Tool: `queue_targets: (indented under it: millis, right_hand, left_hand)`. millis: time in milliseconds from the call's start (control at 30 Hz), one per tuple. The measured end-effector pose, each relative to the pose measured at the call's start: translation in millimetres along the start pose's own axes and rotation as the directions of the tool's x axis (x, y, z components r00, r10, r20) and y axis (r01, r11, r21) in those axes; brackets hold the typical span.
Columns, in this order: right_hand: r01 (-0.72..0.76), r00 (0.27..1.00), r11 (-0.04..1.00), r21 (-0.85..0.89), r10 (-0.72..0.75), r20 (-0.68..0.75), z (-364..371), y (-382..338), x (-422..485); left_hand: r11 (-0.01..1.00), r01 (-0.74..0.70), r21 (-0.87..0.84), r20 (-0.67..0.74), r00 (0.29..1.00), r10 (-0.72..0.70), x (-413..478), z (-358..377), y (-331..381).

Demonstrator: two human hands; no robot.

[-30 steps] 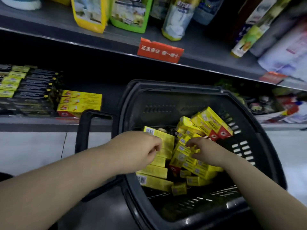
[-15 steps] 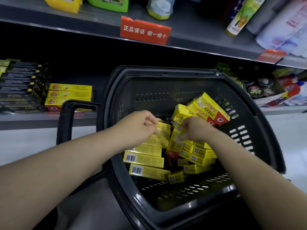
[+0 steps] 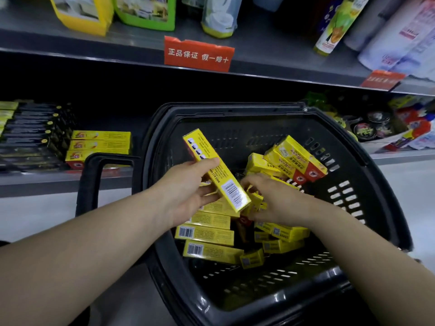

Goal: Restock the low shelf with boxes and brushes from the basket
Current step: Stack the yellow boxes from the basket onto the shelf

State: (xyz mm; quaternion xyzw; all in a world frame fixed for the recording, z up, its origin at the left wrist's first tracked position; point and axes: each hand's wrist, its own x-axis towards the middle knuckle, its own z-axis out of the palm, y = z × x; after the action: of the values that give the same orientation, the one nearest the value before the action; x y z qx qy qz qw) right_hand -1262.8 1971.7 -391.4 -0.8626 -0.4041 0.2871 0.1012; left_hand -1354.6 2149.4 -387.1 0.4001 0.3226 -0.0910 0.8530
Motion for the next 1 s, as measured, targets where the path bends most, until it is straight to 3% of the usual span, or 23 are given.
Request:
queue_targets:
  millis: [133, 233, 367, 467, 533, 600, 700, 767, 867, 933, 1000]
  right_hand:
    - [-0.237, 0.966, 0.948, -0.214, 0.254, 0.052, 20, 34, 30]
    - [-0.307, 0.925, 0.873, -0.379, 0.367, 0.098, 44, 48, 45]
    - [-0.345, 0.912, 0.824, -0.449, 0.408, 0.049, 61, 53, 48]
    - [-0.391, 0.906, 0.824, -0.409, 0.422, -0.016, 48, 47, 48]
    - [-0.44, 0.898, 0.845, -0.304, 0.415, -0.146, 24, 38, 42]
    - [-0.451, 0.854, 0.889, -0.082, 0.403, -0.329, -5, 26, 27]
    - [-0.259, 0.774, 0.881, 0.395, 0.435, -0.461, -32, 5, -7]
    - [-0.018, 0.761, 0.671, 0.741, 0.49, -0.425, -35, -14, -24]
    - [0.159, 0.825, 0.301, 0.94, 0.483, -0.295, -27, -36, -39]
    - [0.141, 0.879, 0.198, 0.97, 0.425, -0.215, -18, -45, -43]
    - [0.105, 0.903, 0.212, 0.972, 0.39, -0.182, -11, -52, -43]
  left_hand:
    - [0.994, -0.04, 0.097, 0.07, 0.997, 0.033, -4, -1, 4]
    - [0.993, 0.013, 0.115, 0.116, 0.993, -0.027, -7, -2, 7]
    - [0.998, -0.018, 0.054, 0.112, 0.994, 0.012, -4, -5, 8]
    - [0.998, -0.022, 0.056, 0.06, 0.998, 0.019, -1, -7, 7]
    - [0.998, 0.006, 0.058, 0.031, 0.999, -0.008, 2, -10, 7]
    - [0.999, 0.039, 0.005, 0.025, 0.999, -0.039, 3, -13, 8]
    - [0.986, 0.121, -0.116, 0.074, 0.991, -0.113, 3, -15, 11]
    - [0.979, 0.143, -0.148, 0.11, 0.986, -0.127, 3, -16, 12]
    - [0.977, 0.152, -0.147, 0.154, 0.98, -0.129, 2, -16, 13]
    - [0.988, 0.121, -0.098, 0.153, 0.983, -0.105, 2, -15, 12]
    - [0.994, 0.078, -0.07, 0.156, 0.986, -0.067, 2, -14, 10]
